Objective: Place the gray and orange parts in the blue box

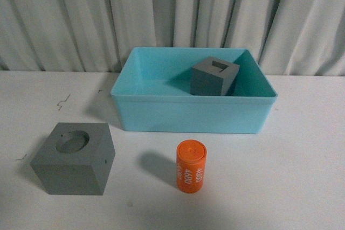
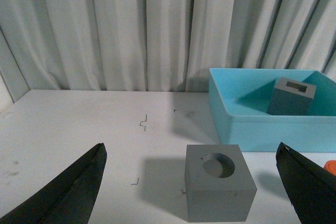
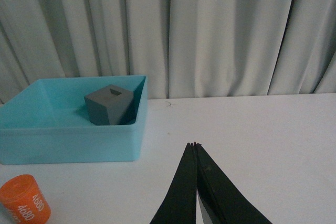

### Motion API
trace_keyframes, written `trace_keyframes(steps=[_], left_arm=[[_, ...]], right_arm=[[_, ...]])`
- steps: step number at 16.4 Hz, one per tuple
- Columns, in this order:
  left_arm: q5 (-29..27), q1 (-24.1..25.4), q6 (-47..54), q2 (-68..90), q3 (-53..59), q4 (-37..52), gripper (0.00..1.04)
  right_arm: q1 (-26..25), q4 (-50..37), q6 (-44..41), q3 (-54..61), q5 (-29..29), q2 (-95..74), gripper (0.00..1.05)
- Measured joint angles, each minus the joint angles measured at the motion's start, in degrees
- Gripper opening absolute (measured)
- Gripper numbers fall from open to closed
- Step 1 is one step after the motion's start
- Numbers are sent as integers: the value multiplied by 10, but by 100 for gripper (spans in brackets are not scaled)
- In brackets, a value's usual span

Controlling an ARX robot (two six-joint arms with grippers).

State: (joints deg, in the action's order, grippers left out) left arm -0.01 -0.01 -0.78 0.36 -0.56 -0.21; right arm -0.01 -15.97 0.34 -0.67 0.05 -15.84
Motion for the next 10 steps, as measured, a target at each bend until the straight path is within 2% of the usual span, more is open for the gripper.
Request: trace_keyframes(steps=[4, 5, 8, 9, 10], left_arm=[[0, 0, 0, 0, 0, 0, 98], [0, 0, 0, 0, 0, 0, 98], [0, 0, 0, 0, 0, 0, 98], [0, 0, 0, 0, 0, 0, 98], [0, 0, 0, 0, 0, 0, 98]], right_arm=[[0, 45, 0, 0, 0, 44, 2], [0, 153, 0, 0, -1, 121, 2], [0, 161, -1, 0, 0, 156, 2], [0, 162, -2, 0, -1, 156, 4], [0, 162, -2, 0, 0, 156, 18]])
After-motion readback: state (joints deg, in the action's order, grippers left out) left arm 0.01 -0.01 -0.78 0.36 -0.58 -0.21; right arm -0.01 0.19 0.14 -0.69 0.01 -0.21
